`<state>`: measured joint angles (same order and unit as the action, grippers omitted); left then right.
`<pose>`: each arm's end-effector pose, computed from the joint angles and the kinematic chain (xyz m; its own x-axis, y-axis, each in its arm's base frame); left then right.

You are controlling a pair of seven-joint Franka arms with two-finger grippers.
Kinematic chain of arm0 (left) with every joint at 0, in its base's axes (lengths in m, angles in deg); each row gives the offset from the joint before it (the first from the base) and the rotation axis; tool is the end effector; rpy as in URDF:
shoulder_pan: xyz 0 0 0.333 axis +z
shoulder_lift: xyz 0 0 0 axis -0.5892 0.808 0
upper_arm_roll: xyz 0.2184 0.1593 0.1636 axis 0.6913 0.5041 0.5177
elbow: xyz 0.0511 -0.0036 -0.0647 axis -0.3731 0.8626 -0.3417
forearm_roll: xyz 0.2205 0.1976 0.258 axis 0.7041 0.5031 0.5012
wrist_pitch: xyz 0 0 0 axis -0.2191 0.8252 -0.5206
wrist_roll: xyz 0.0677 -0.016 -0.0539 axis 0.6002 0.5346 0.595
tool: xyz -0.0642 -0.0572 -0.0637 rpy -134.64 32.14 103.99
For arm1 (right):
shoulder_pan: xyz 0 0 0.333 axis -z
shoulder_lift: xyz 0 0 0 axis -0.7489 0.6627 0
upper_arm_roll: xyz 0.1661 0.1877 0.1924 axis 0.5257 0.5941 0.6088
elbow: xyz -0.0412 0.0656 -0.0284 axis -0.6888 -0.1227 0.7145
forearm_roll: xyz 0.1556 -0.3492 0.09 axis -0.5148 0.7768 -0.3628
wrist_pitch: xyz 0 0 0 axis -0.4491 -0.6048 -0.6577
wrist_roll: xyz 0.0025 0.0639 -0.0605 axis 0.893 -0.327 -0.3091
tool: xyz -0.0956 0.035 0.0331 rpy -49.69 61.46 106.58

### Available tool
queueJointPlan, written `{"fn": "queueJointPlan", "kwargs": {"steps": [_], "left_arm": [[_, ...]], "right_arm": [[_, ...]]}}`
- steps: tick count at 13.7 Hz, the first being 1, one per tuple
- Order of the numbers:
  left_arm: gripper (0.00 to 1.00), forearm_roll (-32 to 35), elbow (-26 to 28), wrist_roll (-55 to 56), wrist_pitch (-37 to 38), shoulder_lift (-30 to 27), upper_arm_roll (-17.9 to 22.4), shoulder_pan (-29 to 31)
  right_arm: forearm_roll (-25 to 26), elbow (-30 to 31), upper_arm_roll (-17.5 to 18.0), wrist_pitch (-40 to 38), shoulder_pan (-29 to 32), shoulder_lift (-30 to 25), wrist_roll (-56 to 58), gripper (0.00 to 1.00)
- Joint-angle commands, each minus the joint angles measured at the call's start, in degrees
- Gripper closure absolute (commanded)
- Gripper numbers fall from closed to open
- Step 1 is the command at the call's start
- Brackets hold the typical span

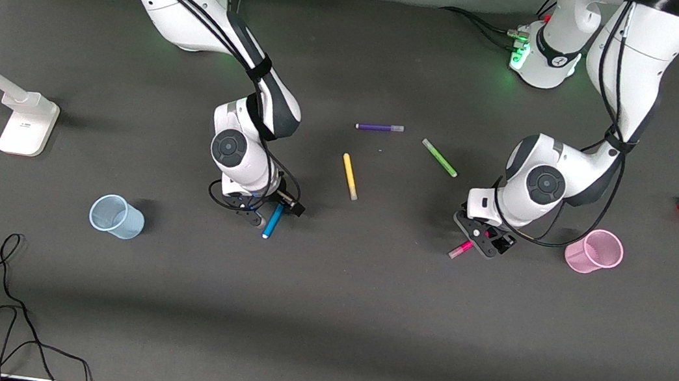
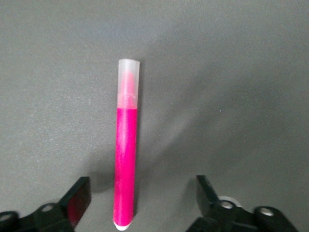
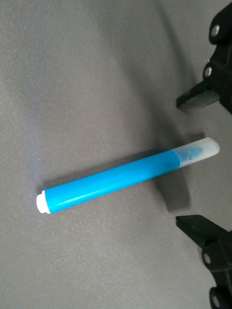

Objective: Place pink and blue markers in matching cups
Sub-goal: 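Close the right gripper on the blue marker while the left gripper grasps the pink marker, then lift the pink marker with the left gripper toward the pink cup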

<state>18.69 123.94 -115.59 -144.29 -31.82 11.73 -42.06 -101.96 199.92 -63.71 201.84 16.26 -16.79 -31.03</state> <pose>0.5313 -0.1755 0.1754 0.6754 -0.7363 0.0414 -0.7375 -0.6744 0.0369 0.5229 0.3295 0.1574 0.8263 -0.5492 -0.1254 -0.5614 -0.8211 -0.1029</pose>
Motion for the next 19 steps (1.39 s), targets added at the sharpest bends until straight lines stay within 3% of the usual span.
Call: {"fn": "queueJointPlan", "kwargs": {"steps": [1,2,6,7,9,14,17,19], "left_arm": [[0.35,0.8,-0.3,1.9,0.6,-0.6,0.3,-0.2],[0.47,0.8,-0.3,2.9,0.7,-0.7,0.3,-0.2],[0.81,0.7,-0.4,4.1,1.9,-1.0,0.3,0.1],[0.87,0.8,-1.4,4.5,3.9,-1.1,0.3,0.1],[0.9,0.4,-4.9,5.2,10.4,-1.5,0.2,0.3],[0.93,-0.1,-16.7,14.8,30.6,-6.6,0.3,0.6],[0.93,-0.4,-25.4,20.3,45.9,-10.9,0.4,3.1],[0.93,-0.8,-30.3,20.7,54.2,-14.0,0.5,6.8]], "right_arm": [[-0.9,-0.8,-0.6,2.1,-1.5,2.0,-1.1,0.02],[-0.9,-0.8,-0.6,2.3,-1.6,2.1,-1.1,0.02],[-0.9,-0.9,-0.6,2.9,-1.6,2.5,-1.1,0.02],[-0.9,-0.8,-0.6,2.9,-1.6,2.5,-1.1,0.02],[-0.9,-0.9,-0.7,2.8,-1.5,2.2,-0.8,0.1],[-0.9,-1.2,-0.8,2.3,-1.1,1.6,-0.7,0.5],[-0.9,-1.2,-0.8,2.3,-1.0,1.3,-0.7,0.95],[-0.9,-1.2,-0.9,2.1,-1.0,1.1,-0.7,1.0]]}}
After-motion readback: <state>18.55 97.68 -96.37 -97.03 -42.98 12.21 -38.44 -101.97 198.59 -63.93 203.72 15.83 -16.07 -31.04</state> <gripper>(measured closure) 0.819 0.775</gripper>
